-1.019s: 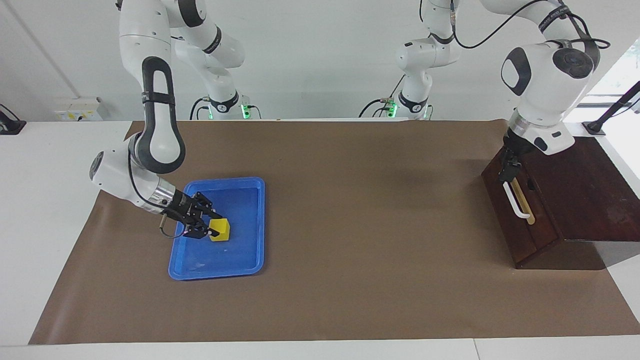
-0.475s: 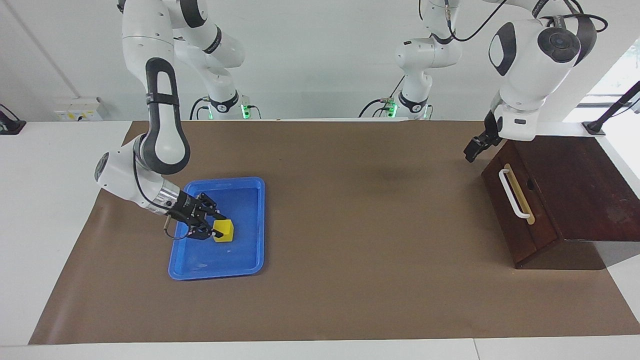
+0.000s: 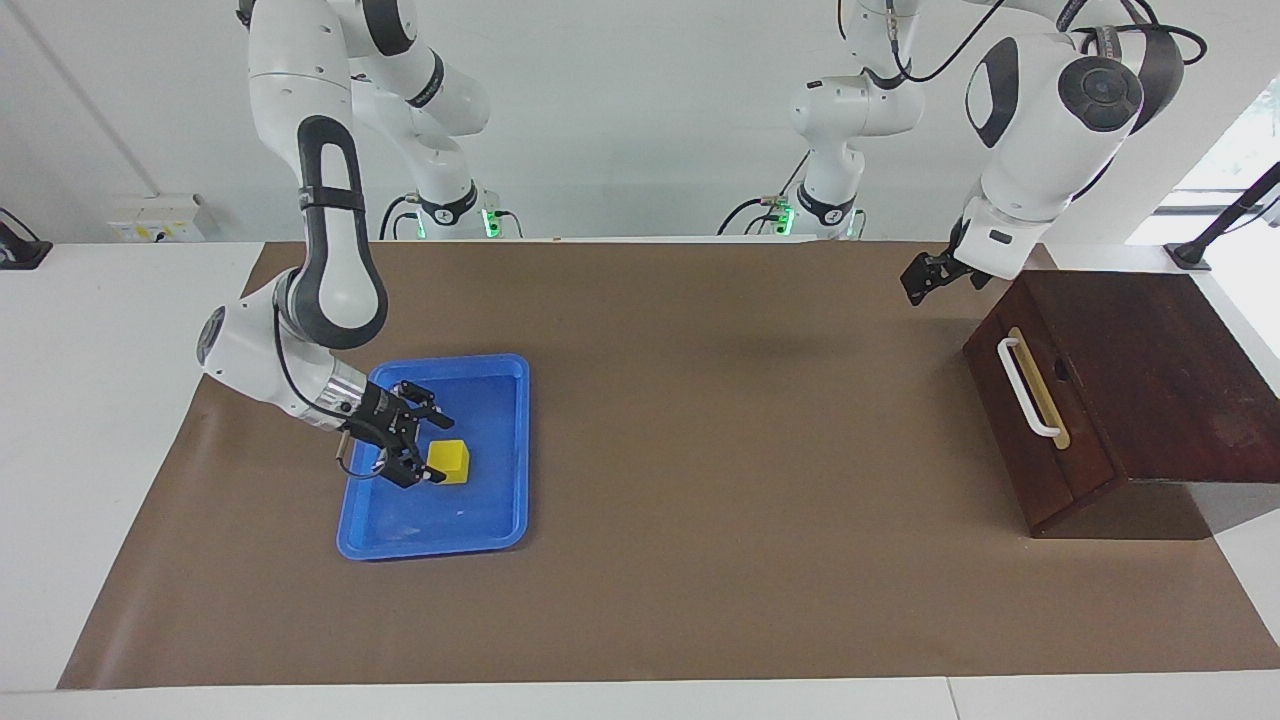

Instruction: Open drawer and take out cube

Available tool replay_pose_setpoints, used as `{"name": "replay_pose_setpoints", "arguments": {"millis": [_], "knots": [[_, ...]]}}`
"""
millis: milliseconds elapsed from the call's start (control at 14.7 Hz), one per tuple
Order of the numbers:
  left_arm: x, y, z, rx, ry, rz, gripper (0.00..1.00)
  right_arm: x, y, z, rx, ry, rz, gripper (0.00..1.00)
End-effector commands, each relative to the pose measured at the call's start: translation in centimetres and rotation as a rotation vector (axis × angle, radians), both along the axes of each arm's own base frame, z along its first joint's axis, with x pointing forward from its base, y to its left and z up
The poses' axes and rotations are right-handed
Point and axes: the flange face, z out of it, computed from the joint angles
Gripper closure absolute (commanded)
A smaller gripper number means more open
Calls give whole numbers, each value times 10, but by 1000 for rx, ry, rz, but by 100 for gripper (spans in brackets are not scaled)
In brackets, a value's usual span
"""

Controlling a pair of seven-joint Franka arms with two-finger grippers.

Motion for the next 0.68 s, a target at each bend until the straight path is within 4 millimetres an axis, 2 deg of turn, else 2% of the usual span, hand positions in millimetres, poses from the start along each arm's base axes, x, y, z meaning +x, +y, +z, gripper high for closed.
{"name": "replay_pose_setpoints", "arguments": {"millis": [0, 136, 204, 340, 611], "knots": [[9, 0, 2, -33, 28, -7, 0, 3, 12, 27, -52, -33, 71, 0], [4, -5, 2, -28, 50, -17, 0, -3, 13, 63, -134, -64, 197, 0], [3, -5, 3, -27, 51, -19, 0, -6, 14, 87, -178, -103, 297, 0], [1, -5, 7, -29, 49, -23, 0, -20, 15, 128, -201, -161, 490, 0], [1, 13, 13, -46, 56, -82, 0, -40, 10, 197, -348, -271, 890, 0]]}}
